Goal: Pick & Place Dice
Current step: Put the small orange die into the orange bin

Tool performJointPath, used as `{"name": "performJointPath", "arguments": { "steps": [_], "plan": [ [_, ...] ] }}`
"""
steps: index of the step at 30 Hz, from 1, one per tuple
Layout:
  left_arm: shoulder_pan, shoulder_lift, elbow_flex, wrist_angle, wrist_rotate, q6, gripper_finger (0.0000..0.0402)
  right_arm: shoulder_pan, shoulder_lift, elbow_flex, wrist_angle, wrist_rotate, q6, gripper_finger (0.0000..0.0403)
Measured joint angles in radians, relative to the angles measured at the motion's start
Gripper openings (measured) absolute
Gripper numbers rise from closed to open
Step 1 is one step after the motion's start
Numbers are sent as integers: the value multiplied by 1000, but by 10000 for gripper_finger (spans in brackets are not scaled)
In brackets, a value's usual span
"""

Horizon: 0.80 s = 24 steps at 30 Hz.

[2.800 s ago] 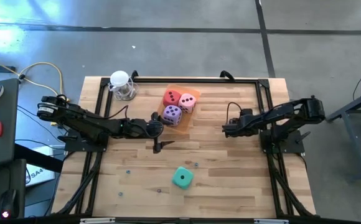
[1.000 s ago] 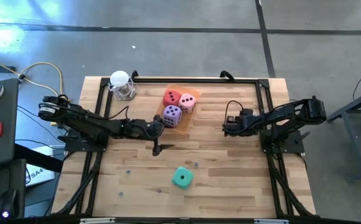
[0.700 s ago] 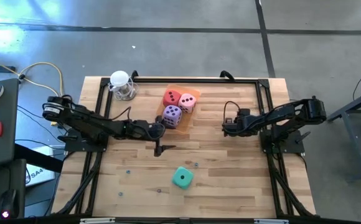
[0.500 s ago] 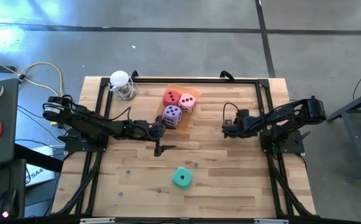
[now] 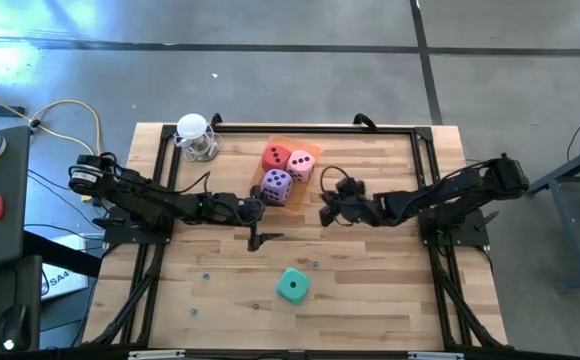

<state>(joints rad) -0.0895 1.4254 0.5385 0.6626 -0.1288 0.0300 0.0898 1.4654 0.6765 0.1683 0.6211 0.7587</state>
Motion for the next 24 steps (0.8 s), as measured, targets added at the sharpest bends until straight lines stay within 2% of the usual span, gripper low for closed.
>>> {"name": "performJointPath", "arguments": {
  "steps": [3,7,13,17,20,24],
  "plan": [
    [-1,-1,0,-1,-13,-7,400,-29,39,-2,143,-53,-115,40],
    [-1,-25,0,-22,-34,-50,400,-77,132,3,278,-147,-153,40],
    [-5,-84,0,-94,-34,-46,400,-135,285,165,259,-313,-224,40],
    [-8,-123,0,-151,-34,-53,400,-138,357,284,89,-272,-266,45],
    [-13,-143,0,-200,-34,-54,400,-138,361,331,5,-210,-271,60],
    [-14,-155,0,-238,-33,-55,400,-138,362,332,-5,-176,-297,95]
  ]
}}
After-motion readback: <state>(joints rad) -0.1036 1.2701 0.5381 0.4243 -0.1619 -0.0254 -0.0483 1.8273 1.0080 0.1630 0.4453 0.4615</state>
